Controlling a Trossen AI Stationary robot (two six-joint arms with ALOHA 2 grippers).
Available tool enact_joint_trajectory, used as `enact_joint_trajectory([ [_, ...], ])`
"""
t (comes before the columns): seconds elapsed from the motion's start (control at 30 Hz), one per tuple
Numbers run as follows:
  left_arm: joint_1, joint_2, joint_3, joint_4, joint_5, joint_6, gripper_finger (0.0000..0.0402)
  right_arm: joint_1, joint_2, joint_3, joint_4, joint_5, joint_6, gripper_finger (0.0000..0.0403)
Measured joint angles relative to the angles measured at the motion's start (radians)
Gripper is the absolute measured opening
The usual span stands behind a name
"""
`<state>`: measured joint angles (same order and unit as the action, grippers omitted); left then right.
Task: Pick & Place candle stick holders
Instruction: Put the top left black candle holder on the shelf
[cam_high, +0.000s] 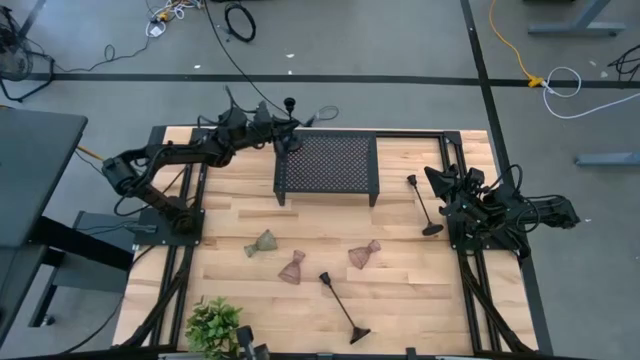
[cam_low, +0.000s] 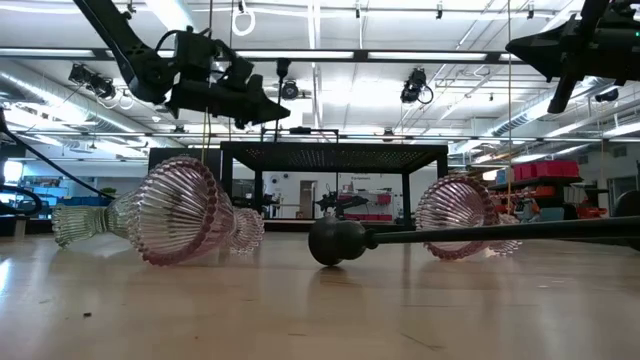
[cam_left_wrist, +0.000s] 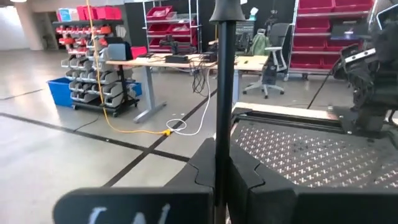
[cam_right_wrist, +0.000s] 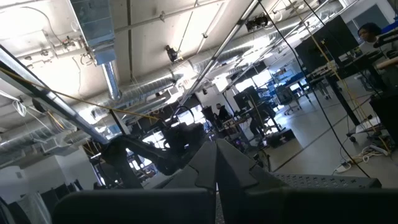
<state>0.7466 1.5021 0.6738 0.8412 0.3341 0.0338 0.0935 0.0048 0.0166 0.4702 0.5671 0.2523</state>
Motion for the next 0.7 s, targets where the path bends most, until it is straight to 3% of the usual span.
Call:
enact_joint_trajectory([
  [0.37, 0.011, 0.003, -0.014, 0.106, 0.061, -0.05, 0.001, 0.0, 0.0, 0.0, 0.0, 0.0, 0.0, 0.0008],
  [0.7, 0.001, 0.072, -0.014, 0.15, 0.047, -0.05, 0.001, 0.0, 0.0, 0.0, 0.0, 0.0, 0.0, 0.0008],
])
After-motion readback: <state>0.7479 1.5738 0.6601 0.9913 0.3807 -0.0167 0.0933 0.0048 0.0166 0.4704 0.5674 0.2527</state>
